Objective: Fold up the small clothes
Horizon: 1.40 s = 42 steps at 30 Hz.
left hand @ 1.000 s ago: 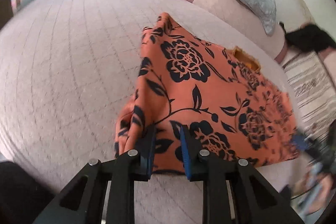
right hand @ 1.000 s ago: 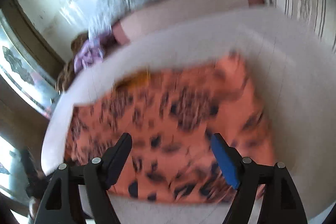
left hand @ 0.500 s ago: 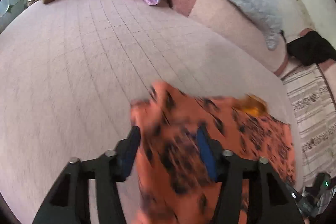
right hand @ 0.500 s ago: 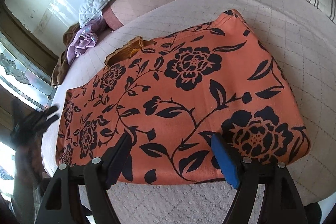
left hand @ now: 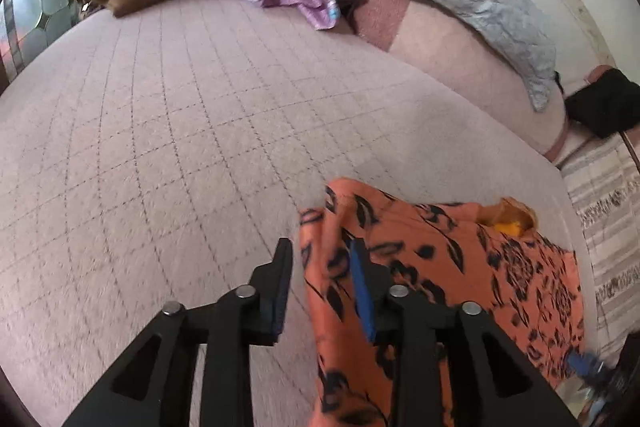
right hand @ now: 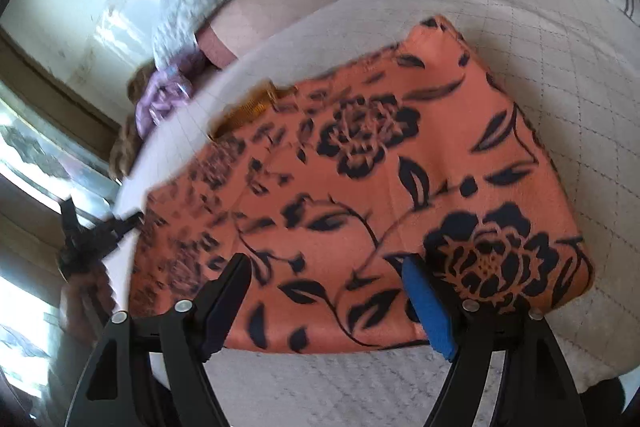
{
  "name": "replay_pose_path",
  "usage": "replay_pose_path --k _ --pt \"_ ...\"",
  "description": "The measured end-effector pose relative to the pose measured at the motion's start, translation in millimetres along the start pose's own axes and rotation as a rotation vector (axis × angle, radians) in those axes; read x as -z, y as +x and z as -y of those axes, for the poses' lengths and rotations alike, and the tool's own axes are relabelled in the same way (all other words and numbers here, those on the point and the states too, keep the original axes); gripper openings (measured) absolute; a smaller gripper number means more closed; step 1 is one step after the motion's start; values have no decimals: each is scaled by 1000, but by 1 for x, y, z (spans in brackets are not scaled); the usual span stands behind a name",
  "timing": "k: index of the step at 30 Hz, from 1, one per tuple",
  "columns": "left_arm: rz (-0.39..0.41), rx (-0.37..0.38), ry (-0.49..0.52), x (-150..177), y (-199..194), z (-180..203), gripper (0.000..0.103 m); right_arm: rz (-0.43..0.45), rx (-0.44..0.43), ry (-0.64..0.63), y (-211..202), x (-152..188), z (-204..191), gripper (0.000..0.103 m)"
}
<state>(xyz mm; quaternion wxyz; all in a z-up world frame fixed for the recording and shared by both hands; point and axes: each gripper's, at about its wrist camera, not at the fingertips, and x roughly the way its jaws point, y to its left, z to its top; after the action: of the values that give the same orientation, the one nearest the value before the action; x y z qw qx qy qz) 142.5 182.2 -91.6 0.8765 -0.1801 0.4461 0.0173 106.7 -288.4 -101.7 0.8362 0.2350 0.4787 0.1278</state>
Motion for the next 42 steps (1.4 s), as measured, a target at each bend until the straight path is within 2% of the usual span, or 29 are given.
replay_pose_path --k 3,5,6,7,8,9,10,13,16,17,18,19,20,22,25,26,27,28,30,33,37,42 --pt "-53 -61 57 14 -2 1 36 39 -47 83 -5 -9 14 81" --pt "-56 -75 57 19 -7 5 36 -43 -21 170 14 -12 37 77" --pt "-25 -65 65 23 -20 8 36 -41 -46 212 13 -13 43 77" --pt "-2 -63 74 26 -29 12 41 -16 -83 236 3 -17 44 79" --pt "19 -61 86 31 -38 16 46 4 -95 223 -4 -21 41 79" --pt "39 -58 109 37 -47 24 55 37 -110 190 -14 -28 35 79" --pt "47 -55 129 42 -52 31 58 56 -115 167 -19 -35 32 79" --pt "46 -51 185 55 -58 52 58 52 -125 158 -13 -67 36 79" --pt "19 -55 185 66 -59 65 59 0 -166 235 15 -104 59 79" --pt "8 -59 182 70 -57 68 59 -14 -164 245 26 -114 67 79" --pt "2 -65 180 75 -57 69 59 -20 -124 263 38 -124 80 79" --pt "-5 -74 175 79 -57 71 59 -10 -100 310 44 -127 92 79" --pt "-12 -77 166 81 -56 70 59 15 -139 390 48 -128 105 79" --pt "-22 -68 152 79 -48 72 60 62 -168 437 40 -128 106 79" --pt "-39 -80 165 83 -45 73 60 76 -189 340 31 -127 85 80" --pt "-39 -82 166 83 -45 73 60 63 -180 293 35 -127 81 80" --pt "-36 -83 163 83 -47 73 60 36 -116 279 42 -128 84 80" --pt "-33 -83 161 82 -48 72 60 12 -99 305 49 -128 91 79" --pt "-20 -84 153 81 -54 70 60 39 -147 376 46 -126 98 79" --pt "-18 -91 154 82 -56 68 62 55 -168 320 28 -121 78 79" --pt "-14 -93 162 84 -58 69 62 42 -197 254 2 -92 56 79" --pt "-22 -93 168 88 -57 72 63 48 -207 250 -38 -28 52 80"
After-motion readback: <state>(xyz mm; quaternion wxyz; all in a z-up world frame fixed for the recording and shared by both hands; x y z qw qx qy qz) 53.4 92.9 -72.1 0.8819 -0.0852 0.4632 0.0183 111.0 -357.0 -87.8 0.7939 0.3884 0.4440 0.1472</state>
